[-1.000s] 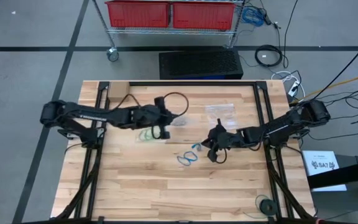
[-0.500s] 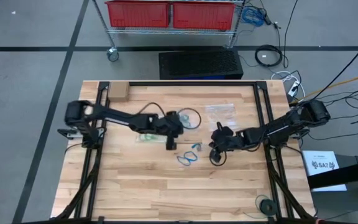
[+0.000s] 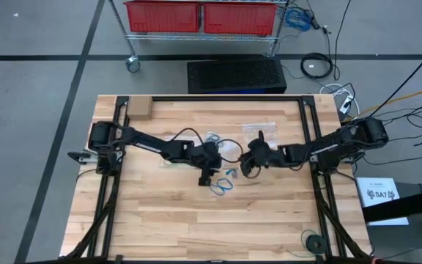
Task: Sort rubber bands
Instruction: Put the blue rubber band in the transparent zip bag, then close the center transparent zip bag
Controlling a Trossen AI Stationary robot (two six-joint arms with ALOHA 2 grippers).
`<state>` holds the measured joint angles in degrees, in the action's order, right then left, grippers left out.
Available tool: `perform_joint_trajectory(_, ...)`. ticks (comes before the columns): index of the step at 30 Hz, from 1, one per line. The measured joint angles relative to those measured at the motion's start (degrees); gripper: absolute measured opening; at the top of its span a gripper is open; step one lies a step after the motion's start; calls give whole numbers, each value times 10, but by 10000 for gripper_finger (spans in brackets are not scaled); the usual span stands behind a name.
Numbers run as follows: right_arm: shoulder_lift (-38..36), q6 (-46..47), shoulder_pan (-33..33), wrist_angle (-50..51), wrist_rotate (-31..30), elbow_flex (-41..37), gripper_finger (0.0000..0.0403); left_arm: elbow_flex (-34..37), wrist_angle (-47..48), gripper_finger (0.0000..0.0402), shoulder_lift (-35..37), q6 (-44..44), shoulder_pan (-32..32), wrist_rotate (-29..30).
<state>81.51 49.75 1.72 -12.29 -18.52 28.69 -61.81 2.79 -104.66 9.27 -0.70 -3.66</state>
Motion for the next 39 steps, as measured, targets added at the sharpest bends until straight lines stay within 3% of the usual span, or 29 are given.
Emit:
perform_joint_trajectory(8,80,17,-82,-62,5,0,172,-7,40,162,63,2,-2,-22)
perform_joint_trajectory(12,137,17,-95,-137,7,2,180,4,53,130,95,19,-10,-52)
perform_joint_trajectory(16,196,21,-103,-149,-5,35,176,24,47,86,113,17,-33,-83)
perform_joint_trajectory(23,261,-23,-102,-121,-31,111,134,46,40,20,118,-6,-74,-154)
perform_joint_trajectory(30,252,-114,-92,-102,-32,130,11,46,39,8,126,-15,-107,-189)
perform_joint_trajectory(39,162,-206,-66,-77,-51,128,2,46,35,3,163,-25,-147,-189)
